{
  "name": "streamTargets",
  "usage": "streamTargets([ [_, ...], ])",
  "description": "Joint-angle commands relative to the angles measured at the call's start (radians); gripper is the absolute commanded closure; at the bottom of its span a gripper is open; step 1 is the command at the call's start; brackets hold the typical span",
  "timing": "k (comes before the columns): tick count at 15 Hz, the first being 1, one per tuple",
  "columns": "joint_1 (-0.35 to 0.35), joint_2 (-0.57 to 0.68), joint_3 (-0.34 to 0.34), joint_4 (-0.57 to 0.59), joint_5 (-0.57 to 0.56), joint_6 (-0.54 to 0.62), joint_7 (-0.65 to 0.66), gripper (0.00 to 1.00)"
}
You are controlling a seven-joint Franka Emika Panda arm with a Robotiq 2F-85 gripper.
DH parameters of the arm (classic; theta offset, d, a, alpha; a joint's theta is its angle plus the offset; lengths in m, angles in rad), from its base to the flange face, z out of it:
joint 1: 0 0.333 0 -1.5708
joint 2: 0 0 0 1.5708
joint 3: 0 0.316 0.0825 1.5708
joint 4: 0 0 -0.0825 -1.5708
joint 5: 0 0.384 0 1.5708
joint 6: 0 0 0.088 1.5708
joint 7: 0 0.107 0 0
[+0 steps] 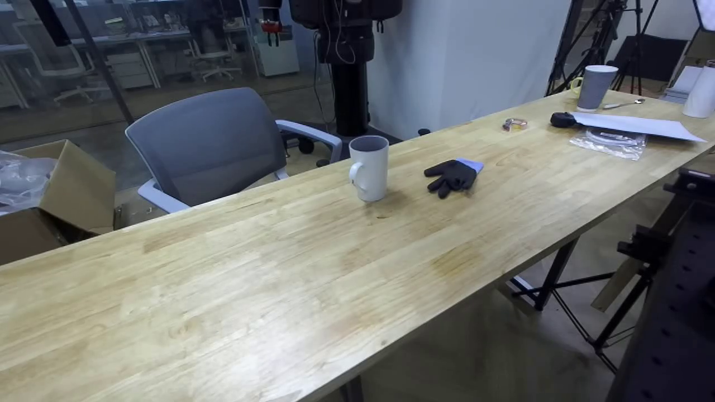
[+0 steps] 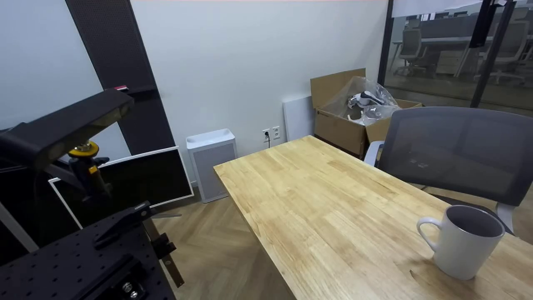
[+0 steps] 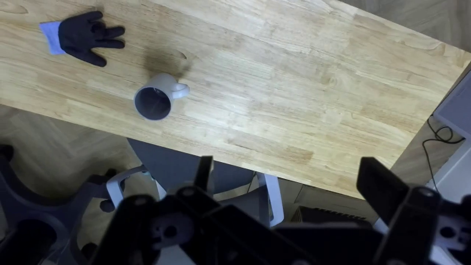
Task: Move the mug cup forward
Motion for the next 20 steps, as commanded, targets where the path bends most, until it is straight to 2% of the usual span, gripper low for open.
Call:
streamTargets([
  [1,-0.031,0.009,-0.034,-0.028,-0.020,0.052,-0.015,0.00],
  [8,-0.120,0.082,-0.132,0.012,-0.014,0.110,-0.022,0.00],
  [14,-0.175,0.221,-0.195,0.124,0.012,0.169,-0.005,0.00],
  [20,-0.193,0.428,-0.226,0.332,0.152,0.046,-0.056,0.00],
])
